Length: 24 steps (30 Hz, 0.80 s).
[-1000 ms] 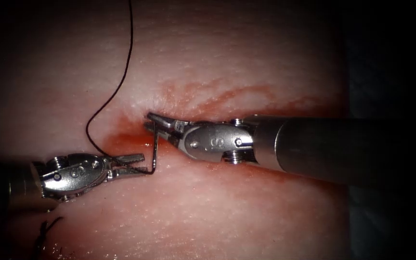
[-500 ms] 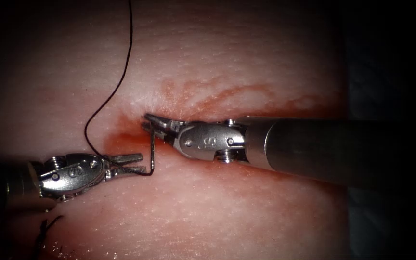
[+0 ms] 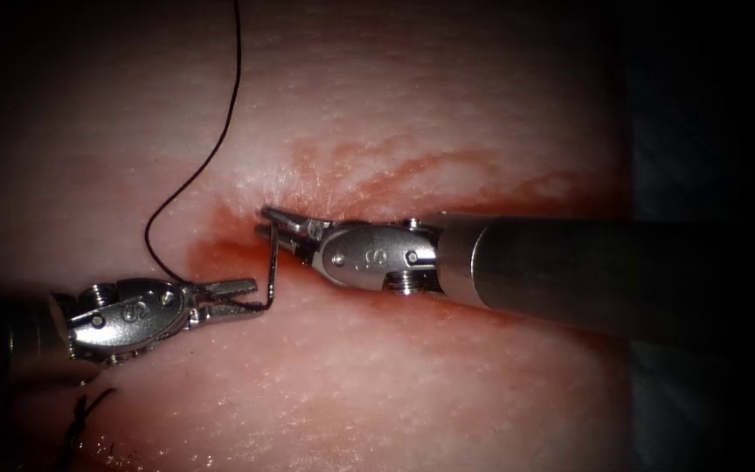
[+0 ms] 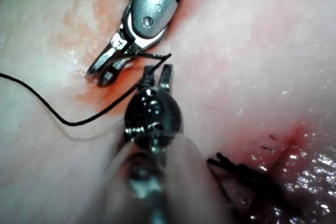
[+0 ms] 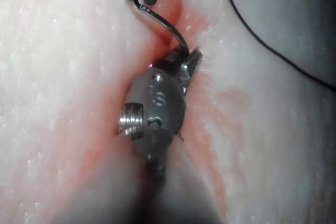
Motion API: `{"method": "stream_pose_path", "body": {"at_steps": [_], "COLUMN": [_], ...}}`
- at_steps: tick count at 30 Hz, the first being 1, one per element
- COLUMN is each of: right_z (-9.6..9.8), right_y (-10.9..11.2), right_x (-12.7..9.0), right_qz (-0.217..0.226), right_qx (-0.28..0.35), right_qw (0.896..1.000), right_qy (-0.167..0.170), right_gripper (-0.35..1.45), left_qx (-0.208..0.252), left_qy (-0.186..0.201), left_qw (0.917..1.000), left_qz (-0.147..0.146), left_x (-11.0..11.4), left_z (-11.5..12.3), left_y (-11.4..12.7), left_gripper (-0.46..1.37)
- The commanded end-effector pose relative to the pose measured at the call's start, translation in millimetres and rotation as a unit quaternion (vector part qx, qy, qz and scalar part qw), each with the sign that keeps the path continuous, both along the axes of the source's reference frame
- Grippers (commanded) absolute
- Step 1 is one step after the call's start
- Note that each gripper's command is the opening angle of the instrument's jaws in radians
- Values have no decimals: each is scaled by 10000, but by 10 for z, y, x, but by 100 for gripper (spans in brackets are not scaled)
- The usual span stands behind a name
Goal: Wound Closure
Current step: Insert the needle through the skin above the cut with the right end effector
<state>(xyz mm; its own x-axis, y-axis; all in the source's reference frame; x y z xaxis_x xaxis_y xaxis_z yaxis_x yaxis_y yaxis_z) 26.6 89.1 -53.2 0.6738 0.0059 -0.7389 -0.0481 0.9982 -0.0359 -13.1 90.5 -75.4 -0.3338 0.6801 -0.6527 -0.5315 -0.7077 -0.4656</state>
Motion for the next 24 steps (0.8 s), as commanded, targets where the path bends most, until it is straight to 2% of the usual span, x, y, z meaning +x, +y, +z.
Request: {"method": "stream_pose_path", "body": {"at_steps": [1,5,6,7,8,9,12,15,18,24], "right_z": [-3,-23,-32,-34,-39,-53,-70,-84,-97,-99], "right_y": [5,21,25,25,27,34,43,48,51,48], "right_x": [-3,-2,-2,-2,-2,-2,-3,-3,-2,5], "right_qz": [97,256,345,357,377,425,497,474,441,256], "right_qx": [-139,-253,-343,-357,-382,-415,-448,-614,-738,-760], "right_qw": [9994,9965,9942,9937,9922,9891,9844,9811,9783,9760], "right_qy": [303,756,960,1001,1125,1348,1625,1772,1887,2027], "right_gripper": [-35,-35,-18,-14,-3,16,32,30,20,22], "left_qx": [-2,-3,-5,-6,-9,-16,-21,-24,-37,-109], "left_qy": [0,1,1,2,2,3,5,7,12,120], "left_qw": [10000,10000,10000,10000,10000,10000,10000,10000,10000,9999], "left_qz": [-1,-3,-3,-3,-3,-3,-5,-8,-14,42], "left_x": [0,0,0,0,0,0,0,0,0,4], "left_z": [1,1,2,2,3,4,5,6,9,29], "left_y": [0,0,0,0,0,0,0,0,0,-1], "left_gripper": [1,1,1,1,1,1,1,3,8,13]}}
